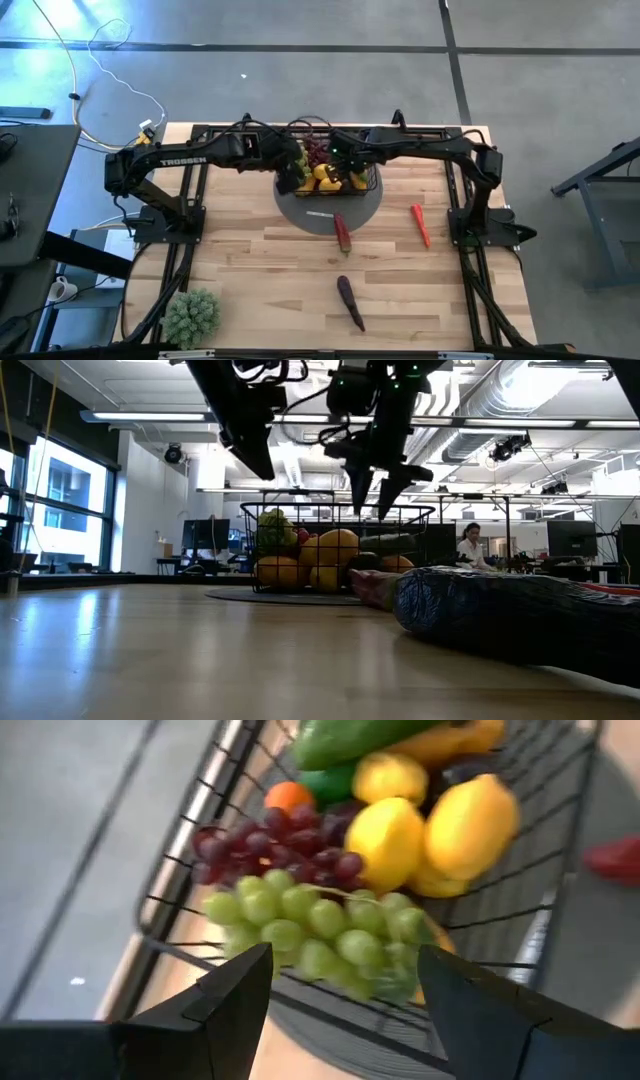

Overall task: Build produce basket
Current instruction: Put the orange carrot into the black wire basket

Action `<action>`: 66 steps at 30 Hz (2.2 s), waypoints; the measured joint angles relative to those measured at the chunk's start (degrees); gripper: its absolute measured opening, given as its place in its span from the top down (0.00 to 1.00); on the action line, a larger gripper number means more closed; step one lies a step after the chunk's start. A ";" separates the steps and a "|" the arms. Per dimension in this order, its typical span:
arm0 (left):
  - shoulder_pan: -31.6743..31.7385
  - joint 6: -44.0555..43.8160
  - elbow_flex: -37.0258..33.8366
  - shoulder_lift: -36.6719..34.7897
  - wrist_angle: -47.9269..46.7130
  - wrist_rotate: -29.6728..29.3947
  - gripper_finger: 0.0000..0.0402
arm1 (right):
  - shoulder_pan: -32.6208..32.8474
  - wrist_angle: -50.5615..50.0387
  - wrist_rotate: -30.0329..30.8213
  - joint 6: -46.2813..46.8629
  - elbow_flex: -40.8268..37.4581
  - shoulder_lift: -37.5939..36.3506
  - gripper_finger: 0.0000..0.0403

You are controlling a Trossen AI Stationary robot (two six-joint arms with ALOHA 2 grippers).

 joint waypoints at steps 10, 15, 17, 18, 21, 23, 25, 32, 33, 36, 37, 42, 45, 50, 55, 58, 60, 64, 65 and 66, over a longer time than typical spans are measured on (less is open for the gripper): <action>-0.16 -3.92 3.96 -0.02 -5.66 3.91 0.40 | 2.87 -0.59 1.96 1.50 0.00 -6.34 0.48; -0.84 -3.96 5.56 -0.02 -7.46 4.06 0.40 | 4.94 -3.49 5.55 3.27 0.00 -9.03 0.48; -1.38 -4.89 6.11 -0.02 -9.08 4.88 0.40 | 5.57 -4.50 6.98 4.29 0.00 -10.21 0.48; -1.71 -5.44 6.30 -0.02 -9.54 5.72 0.40 | 5.84 -4.76 7.42 4.68 0.00 -10.58 0.48; -3.08 -6.90 6.55 -0.02 -9.90 9.05 0.40 | 6.60 -4.95 8.05 6.11 0.00 -11.90 0.48; -4.23 -7.75 6.55 -0.02 -9.95 10.50 0.40 | 7.13 -4.61 8.12 6.78 0.00 -12.59 0.48; -5.51 -7.83 6.55 -0.02 -9.99 11.18 0.40 | 7.86 -4.42 8.15 7.82 0.00 -13.01 0.48; -10.19 -9.34 6.54 -0.20 -10.22 11.27 0.40 | 11.10 -4.37 8.84 11.86 0.00 -13.75 0.48; -10.78 -9.33 6.53 -0.44 -10.42 11.22 0.40 | 11.56 -4.40 8.96 12.26 0.00 -13.84 0.48; -12.62 -9.38 6.53 -0.78 -9.80 9.37 0.40 | 13.19 -4.69 8.97 14.71 0.00 -13.91 0.48; -13.11 -9.34 6.50 -1.07 -10.03 8.32 0.40 | 13.81 -5.17 9.20 15.60 0.00 -13.91 0.48; -14.79 -9.35 6.51 -3.68 -11.06 3.24 0.40 | 16.30 -10.61 11.76 21.07 0.00 -13.89 0.48; -14.84 -9.34 6.51 -5.43 -11.25 2.02 0.40 | 17.27 -16.05 13.28 24.44 0.00 -13.89 0.48; -14.47 -9.34 6.51 -7.17 -11.43 1.97 0.40 | 18.82 -22.05 14.20 27.19 0.00 -13.89 0.48; -14.10 -9.28 6.51 -7.23 -11.37 1.92 0.40 | 19.14 -26.86 14.85 27.09 0.00 -13.87 0.48; -13.85 -8.07 6.51 -7.00 -11.34 1.72 0.40 | 19.12 -30.82 15.52 27.11 0.00 -13.87 0.48; -13.70 -7.82 6.51 -6.68 -11.34 1.18 0.40 | 19.12 -33.80 15.68 27.48 0.00 -13.87 0.48; -12.52 -7.78 6.51 -6.74 -11.26 0.34 0.40 | 19.12 -33.91 16.68 27.16 -2.16 -14.89 0.48; -12.09 -7.79 6.51 -6.73 -11.27 0.31 0.40 | 19.12 -34.39 16.76 27.39 -3.35 -15.30 0.48; -11.67 -7.80 6.51 -6.73 -11.24 0.29 0.40 | 19.12 -34.49 16.64 28.08 -4.99 -16.10 0.48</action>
